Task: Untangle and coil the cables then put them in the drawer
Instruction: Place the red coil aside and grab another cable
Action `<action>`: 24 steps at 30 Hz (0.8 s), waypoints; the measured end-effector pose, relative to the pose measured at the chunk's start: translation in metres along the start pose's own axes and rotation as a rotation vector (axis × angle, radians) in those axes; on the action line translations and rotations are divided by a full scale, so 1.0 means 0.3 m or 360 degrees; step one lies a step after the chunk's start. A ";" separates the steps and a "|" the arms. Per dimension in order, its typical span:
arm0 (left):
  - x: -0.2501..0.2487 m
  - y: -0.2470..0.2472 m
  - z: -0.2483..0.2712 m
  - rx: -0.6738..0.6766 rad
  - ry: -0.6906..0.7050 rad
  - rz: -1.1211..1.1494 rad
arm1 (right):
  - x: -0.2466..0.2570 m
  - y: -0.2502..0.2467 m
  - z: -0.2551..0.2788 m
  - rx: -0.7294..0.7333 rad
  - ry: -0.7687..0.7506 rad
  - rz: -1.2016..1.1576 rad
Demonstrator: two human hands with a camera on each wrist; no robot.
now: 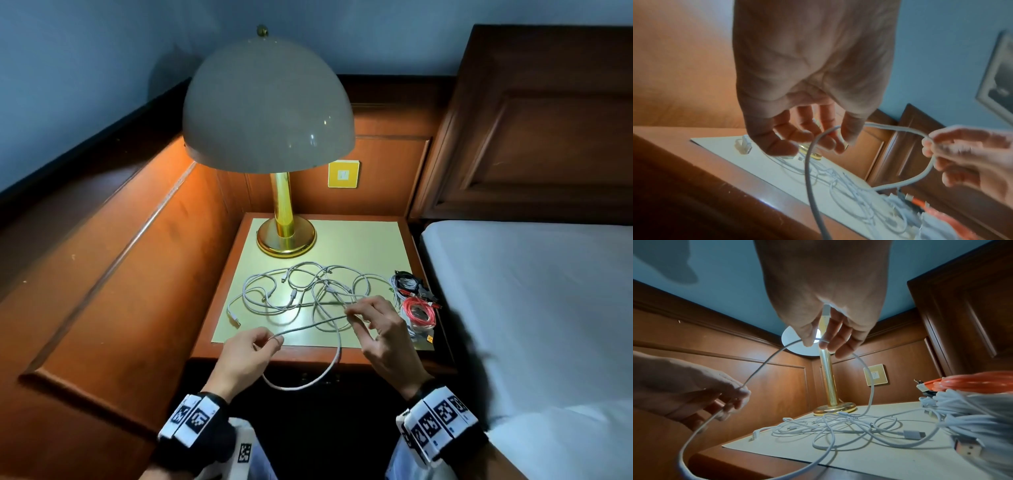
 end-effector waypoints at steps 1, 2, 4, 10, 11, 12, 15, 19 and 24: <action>-0.001 -0.013 0.018 0.0060 -0.0002 0.0073 | 0.006 -0.005 0.020 0.0002 0.0009 -0.0024; -0.001 -0.026 0.036 0.0134 0.0004 0.0156 | 0.013 -0.011 0.039 0.0005 0.0027 -0.0054; -0.017 -0.044 0.076 0.0329 0.0020 0.0242 | 0.027 -0.024 0.074 0.0027 0.0065 -0.0120; -0.127 -0.043 0.181 0.1023 0.0058 0.0100 | 0.084 -0.057 0.144 0.0108 0.0024 -0.0164; -0.140 -0.038 0.199 0.1072 0.0028 0.0118 | 0.085 -0.059 0.149 0.0104 0.0031 -0.0145; -0.152 -0.036 0.218 0.1099 0.0000 0.0138 | 0.082 -0.062 0.153 0.0099 0.0047 -0.0125; -0.169 -0.022 0.268 0.1176 -0.0015 0.0153 | 0.070 -0.078 0.161 0.0124 0.0113 -0.0055; -0.169 0.011 0.317 0.1259 -0.0032 0.0016 | 0.047 -0.079 0.183 0.0168 0.0113 0.0019; -0.171 0.051 0.344 0.1193 -0.0094 -0.0066 | -0.024 -0.029 0.184 0.0226 0.0253 0.0171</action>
Point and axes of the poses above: each hand's wrist, its own z-axis away from the middle knuckle, its own y-axis out of the palm, x = y × z, the point moved 1 cm from there along -z, towards the middle knuckle, and after that the axes turned 15 degrees about y, right-handed, at the moved point
